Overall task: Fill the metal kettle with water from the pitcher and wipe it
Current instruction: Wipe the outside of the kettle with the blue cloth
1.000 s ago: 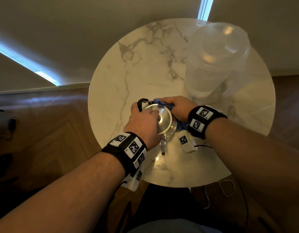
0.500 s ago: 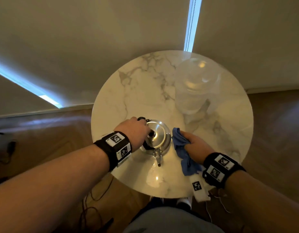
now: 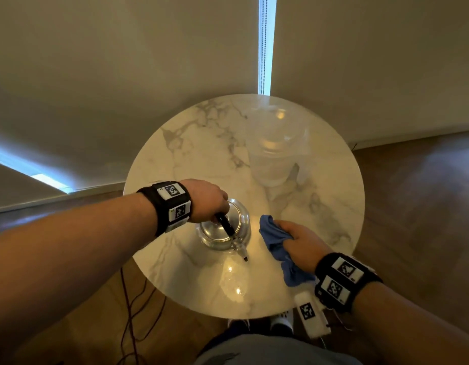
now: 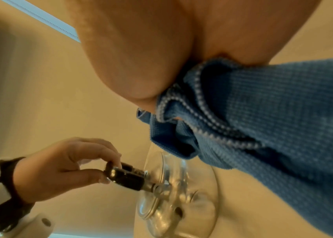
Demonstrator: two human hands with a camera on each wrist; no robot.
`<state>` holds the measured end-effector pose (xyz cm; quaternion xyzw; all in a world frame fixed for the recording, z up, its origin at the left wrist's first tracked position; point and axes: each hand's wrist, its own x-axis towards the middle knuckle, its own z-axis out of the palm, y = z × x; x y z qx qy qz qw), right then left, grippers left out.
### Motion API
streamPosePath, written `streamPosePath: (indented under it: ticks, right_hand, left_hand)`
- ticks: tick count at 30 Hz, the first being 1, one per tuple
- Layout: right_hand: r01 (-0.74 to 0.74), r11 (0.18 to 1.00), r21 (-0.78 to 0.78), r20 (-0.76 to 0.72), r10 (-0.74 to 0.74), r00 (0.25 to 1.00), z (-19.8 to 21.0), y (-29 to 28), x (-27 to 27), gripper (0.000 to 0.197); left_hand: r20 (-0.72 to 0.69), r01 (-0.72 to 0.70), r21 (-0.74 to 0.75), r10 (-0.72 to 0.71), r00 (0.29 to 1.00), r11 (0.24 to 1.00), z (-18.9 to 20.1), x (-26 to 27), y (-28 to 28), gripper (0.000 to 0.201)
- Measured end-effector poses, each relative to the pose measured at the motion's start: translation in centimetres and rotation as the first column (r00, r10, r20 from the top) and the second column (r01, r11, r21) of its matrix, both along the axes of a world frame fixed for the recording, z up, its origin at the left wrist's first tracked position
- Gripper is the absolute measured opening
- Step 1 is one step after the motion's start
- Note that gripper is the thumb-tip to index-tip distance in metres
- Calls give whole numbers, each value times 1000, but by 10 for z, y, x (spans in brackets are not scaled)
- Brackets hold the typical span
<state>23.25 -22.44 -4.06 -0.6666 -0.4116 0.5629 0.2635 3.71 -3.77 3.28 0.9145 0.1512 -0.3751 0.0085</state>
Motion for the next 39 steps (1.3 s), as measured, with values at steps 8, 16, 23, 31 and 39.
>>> streamPosePath:
  ticks: [8,16,23,31,39]
  right_hand:
    - [153,987,55,1,-154,988,7,9,16,44]
    - [172,980,99,-34,-169,985,8,19,22,41]
    - [143,986,84,-67,-138,988,0,18,21,39]
    - [130,991,17,-160,-126,979,-23,14,16,47]
    - [69,992,103,-6,-69,998,-42,18,-1,71]
  left_hand:
    - [175,-307,-43,310,934,951,-5,-18,-17,27]
    - [376,-751,-306,799,469,585,-2,-33,-35,20]
    - [225,-738,-668,971,-79,95,-22,-38,-56,4]
    - [-53,-437,-851,876,-479,-291,-35,-31,-80,10]
    - [38,-491,-826,842,-538,-277,-49,-37,-83,6]
